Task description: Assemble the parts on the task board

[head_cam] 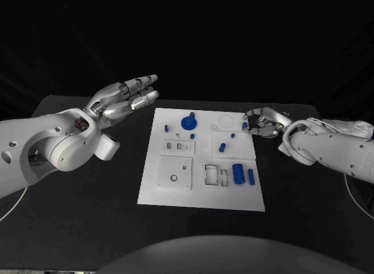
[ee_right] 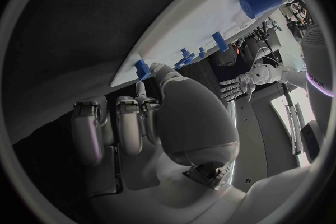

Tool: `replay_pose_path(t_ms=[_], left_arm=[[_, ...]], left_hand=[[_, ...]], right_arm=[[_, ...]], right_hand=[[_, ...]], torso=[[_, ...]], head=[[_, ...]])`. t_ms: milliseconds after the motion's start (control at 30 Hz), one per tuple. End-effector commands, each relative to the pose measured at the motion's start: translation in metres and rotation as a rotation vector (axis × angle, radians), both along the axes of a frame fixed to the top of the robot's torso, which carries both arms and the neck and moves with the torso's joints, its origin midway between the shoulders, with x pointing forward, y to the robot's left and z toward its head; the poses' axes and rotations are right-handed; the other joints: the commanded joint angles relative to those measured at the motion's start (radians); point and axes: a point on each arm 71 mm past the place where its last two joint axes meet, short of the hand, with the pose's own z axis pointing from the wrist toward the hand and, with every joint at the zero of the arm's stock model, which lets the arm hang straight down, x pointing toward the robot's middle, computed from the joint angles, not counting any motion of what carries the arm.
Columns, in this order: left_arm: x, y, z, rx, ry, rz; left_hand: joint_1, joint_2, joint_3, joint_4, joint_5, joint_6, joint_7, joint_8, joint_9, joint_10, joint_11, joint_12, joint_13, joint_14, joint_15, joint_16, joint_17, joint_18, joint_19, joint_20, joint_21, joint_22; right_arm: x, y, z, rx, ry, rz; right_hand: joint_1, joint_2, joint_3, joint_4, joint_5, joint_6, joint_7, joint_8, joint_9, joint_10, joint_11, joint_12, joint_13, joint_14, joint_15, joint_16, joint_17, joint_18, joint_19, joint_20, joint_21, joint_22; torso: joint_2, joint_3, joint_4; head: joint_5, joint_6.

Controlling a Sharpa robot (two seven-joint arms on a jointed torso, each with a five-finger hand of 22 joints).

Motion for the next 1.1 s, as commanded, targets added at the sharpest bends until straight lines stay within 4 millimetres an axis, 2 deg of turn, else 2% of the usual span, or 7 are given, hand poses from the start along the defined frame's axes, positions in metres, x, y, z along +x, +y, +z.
replay_pose_path(t_ms=[33,200,300,400,500,733,1100], left_arm=[[-0.0015,-0.0025,0.0004,-0.004,0.003,-0.028],[-0.0009,-0.0006,0.0003,-0.002,0.002,-0.022],[-0.0005,0.0005,0.0002,-0.001,0.003,-0.020],[-0.0005,0.0008,0.0002,-0.001,0.003,-0.020],[-0.0005,0.0007,0.0002,-0.001,0.003,-0.021],[-0.0009,0.0001,0.0002,-0.001,0.004,-0.023],[-0.0025,0.0000,0.0012,-0.006,-0.004,-0.027]], left_hand=[[0.009,-0.004,-0.007,0.000,0.006,0.003,0.006,0.003,-0.001,0.001,0.005,0.005,0.001,0.003,0.006,0.004,0.001,0.010,0.005,-0.001,0.002,0.001],[0.009,-0.004,-0.007,0.000,0.006,0.003,0.006,0.003,-0.001,0.001,0.005,0.006,0.001,0.003,0.007,0.005,0.002,0.010,0.006,-0.001,0.003,0.001],[0.010,-0.004,-0.007,0.000,0.006,0.004,0.006,0.004,-0.001,0.001,0.005,0.006,0.001,0.004,0.007,0.006,0.002,0.010,0.006,-0.001,0.003,0.001],[0.010,-0.004,-0.007,0.000,0.006,0.004,0.006,0.004,-0.001,0.001,0.005,0.006,0.001,0.004,0.007,0.006,0.002,0.010,0.006,-0.001,0.003,0.001],[0.010,-0.004,-0.008,0.000,0.006,0.004,0.006,0.004,-0.001,0.001,0.006,0.006,0.001,0.004,0.009,0.007,0.002,0.010,0.007,-0.001,0.004,0.001],[0.011,-0.004,-0.008,-0.001,0.006,0.004,0.006,0.004,-0.001,0.001,0.006,0.007,0.001,0.005,0.009,0.008,0.002,0.010,0.008,-0.001,0.004,0.001],[0.016,-0.002,-0.009,-0.001,0.008,0.007,0.005,0.006,0.000,0.002,0.008,0.010,0.002,0.008,0.015,0.013,0.004,0.009,0.012,0.000,0.007,0.003]], right_arm=[[0.0000,0.0004,-0.0014,0.000,0.014,0.004],[0.0003,0.0001,-0.0017,-0.001,0.017,0.004],[0.0005,0.0000,-0.0018,-0.003,0.018,0.004],[0.0006,0.0003,-0.0019,-0.003,0.019,0.005],[0.0008,0.0009,-0.0020,-0.003,0.020,0.007],[0.0014,0.0010,-0.0029,-0.006,0.030,0.004],[0.0019,0.0011,-0.0034,-0.008,0.035,0.003]], right_hand=[[0.007,0.002,0.005,-0.001,0.000,0.009,-0.001,0.008,0.002,0.102,0.007,0.004,0.263,0.106,0.007,0.003,0.263,-0.014,0.106,0.007,0.004,0.263],[0.009,0.002,0.009,-0.004,0.004,0.013,0.000,0.022,0.009,0.102,0.007,0.004,0.263,0.106,0.007,0.003,0.263,-0.014,0.106,0.007,0.004,0.263],[0.009,0.002,0.010,-0.004,0.005,0.015,0.000,0.030,0.012,0.102,0.007,0.004,0.263,0.106,0.007,0.003,0.263,-0.014,0.106,0.007,0.004,0.263],[0.009,0.002,0.013,-0.006,0.007,0.020,0.000,0.046,0.020,0.102,0.007,0.004,0.263,0.106,0.007,0.003,0.263,-0.014,0.106,0.008,0.004,0.263],[0.009,0.002,0.013,-0.006,0.007,0.020,0.000,0.046,0.020,0.102,0.007,0.004,0.263,0.106,0.007,0.003,0.263,-0.014,0.106,0.008,0.004,0.263],[0.011,0.001,0.015,-0.010,0.007,0.022,0.000,0.059,0.025,0.102,0.007,0.004,0.263,0.106,0.007,0.003,0.263,-0.014,0.106,0.008,0.004,0.263],[0.015,0.003,0.023,-0.015,0.010,0.035,-0.001,0.084,0.034,0.102,0.007,0.004,0.263,0.106,0.007,0.003,0.263,-0.014,0.106,0.008,0.004,0.263]], torso=[[0.000,0.0006,-0.0007],[0.001,-0.0001,-0.0007],[0.000,0.0007,-0.0006],[0.000,0.0004,-0.0002],[0.000,0.0004,-0.0007],[0.000,-0.0001,-0.0006],[0.000,0.0005,-0.0005]], head=[[0.004,0.000],[0.003,0.000],[0.006,0.000],[0.013,0.000],[0.017,0.000],[0.009,0.000],[0.011,0.000]])
